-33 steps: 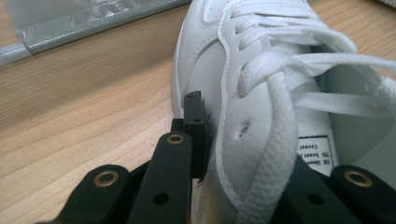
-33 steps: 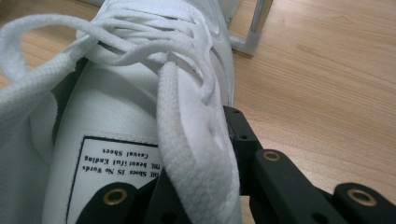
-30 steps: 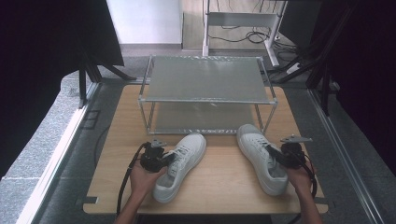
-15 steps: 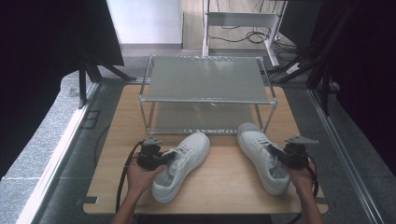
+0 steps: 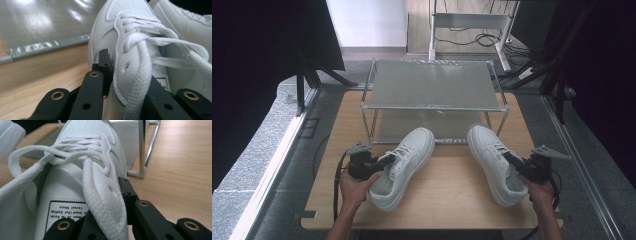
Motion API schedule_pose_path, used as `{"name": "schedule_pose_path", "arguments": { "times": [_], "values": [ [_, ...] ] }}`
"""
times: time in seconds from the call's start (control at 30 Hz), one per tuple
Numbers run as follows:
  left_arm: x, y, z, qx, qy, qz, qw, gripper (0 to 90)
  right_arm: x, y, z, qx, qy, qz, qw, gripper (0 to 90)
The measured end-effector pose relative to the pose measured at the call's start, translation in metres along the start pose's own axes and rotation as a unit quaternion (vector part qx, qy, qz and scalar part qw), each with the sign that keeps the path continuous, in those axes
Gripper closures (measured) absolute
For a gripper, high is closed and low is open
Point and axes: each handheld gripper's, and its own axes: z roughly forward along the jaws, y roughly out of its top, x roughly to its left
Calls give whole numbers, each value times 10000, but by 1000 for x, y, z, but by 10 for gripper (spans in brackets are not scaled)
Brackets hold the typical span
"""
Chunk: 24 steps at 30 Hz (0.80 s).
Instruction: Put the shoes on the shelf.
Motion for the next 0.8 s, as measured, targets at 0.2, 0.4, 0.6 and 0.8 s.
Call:
{"name": "schedule_pose_path", "arguments": {
  "times": [0.2,0.4,0.6,0.8],
  "values": [
    [1,2,-5,-175,-244,-79,9995,827,9,7,-7,-234,232,-23,9995,861],
    [0,3,-11,-423,-454,-187,9979,826,10,9,-10,-425,506,176,9977,860],
    [0,6,-19,-668,-735,-345,9945,827,15,14,-15,-637,843,267,9940,860],
    [0,7,-25,-860,-884,-371,9917,824,19,18,-19,-825,1006,382,9908,861]
  ]
}}
